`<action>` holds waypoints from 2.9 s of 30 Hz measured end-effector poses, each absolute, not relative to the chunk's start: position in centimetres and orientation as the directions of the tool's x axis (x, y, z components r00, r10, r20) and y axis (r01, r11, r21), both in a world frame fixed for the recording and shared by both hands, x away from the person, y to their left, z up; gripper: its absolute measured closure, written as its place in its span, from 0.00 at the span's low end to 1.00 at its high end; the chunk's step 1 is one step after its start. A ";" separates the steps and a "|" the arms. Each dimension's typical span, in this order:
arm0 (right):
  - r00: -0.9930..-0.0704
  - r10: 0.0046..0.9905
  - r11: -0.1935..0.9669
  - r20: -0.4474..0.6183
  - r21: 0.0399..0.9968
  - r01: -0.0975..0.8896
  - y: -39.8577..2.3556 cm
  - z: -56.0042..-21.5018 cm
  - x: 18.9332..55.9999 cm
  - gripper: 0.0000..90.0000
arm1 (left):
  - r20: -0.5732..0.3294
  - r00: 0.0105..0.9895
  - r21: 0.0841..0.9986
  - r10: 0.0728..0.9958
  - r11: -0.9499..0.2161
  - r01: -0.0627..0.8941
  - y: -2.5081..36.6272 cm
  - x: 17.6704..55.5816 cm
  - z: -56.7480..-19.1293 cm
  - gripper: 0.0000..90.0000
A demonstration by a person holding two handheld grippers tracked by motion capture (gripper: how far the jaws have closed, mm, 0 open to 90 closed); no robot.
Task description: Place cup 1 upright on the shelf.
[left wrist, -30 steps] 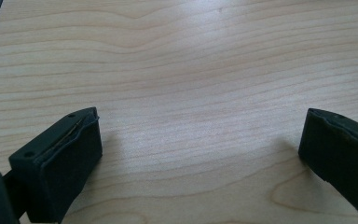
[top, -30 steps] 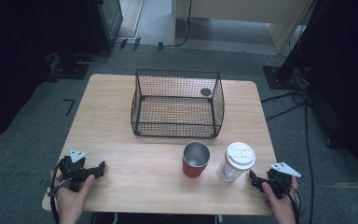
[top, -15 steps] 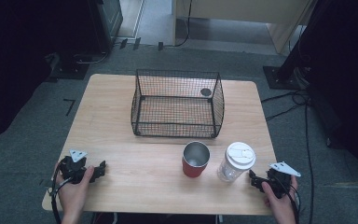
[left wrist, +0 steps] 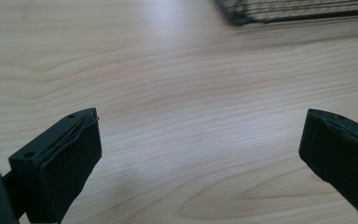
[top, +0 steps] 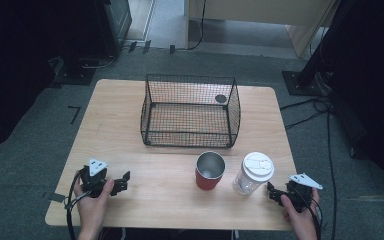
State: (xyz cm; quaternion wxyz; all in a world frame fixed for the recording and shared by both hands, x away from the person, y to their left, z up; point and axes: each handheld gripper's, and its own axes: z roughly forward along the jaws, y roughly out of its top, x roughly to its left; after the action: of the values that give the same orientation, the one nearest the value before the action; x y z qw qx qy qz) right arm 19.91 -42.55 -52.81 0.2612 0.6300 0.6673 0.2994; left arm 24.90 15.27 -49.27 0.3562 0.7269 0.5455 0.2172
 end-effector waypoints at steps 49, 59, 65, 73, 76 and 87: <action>-0.078 0.997 0.034 0.027 0.730 0.683 -42.6 -52.8 19.9 0.07 | -0.127 0.654 0.808 0.746 -0.305 0.505 -0.5 23.2 -46.1 0.00; -0.077 0.997 0.033 0.027 0.729 0.684 -42.6 -52.8 19.9 0.07 | -0.128 0.702 0.802 0.701 -0.343 0.489 -2.5 22.8 -45.9 0.00; -0.079 0.996 0.035 0.027 0.730 0.683 -42.6 -52.8 19.9 0.07 | -0.126 0.717 0.806 0.685 -0.350 0.477 -3.4 22.8 -45.7 0.00; -0.077 0.997 0.033 0.027 0.729 0.684 -42.6 -52.8 19.9 0.07 | -0.131 0.719 0.807 0.682 -0.348 0.477 -4.9 23.1 -45.6 0.00; -0.078 0.997 0.033 0.028 0.729 0.684 -42.6 -52.8 19.9 0.07 | -0.145 0.719 0.801 0.679 -0.347 0.489 -5.4 23.3 -45.7 0.00; -0.078 0.997 0.034 0.027 0.729 0.683 -42.6 -52.8 19.9 0.07 | -0.135 0.728 0.796 0.672 -0.364 0.483 -7.2 23.7 -45.7 0.00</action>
State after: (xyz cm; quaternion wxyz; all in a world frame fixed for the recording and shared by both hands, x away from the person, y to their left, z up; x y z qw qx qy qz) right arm 19.93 -42.61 -52.82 0.2606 0.6269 0.6700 0.3004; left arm 23.67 -7.18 -45.65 0.4400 0.8189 0.3527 0.1073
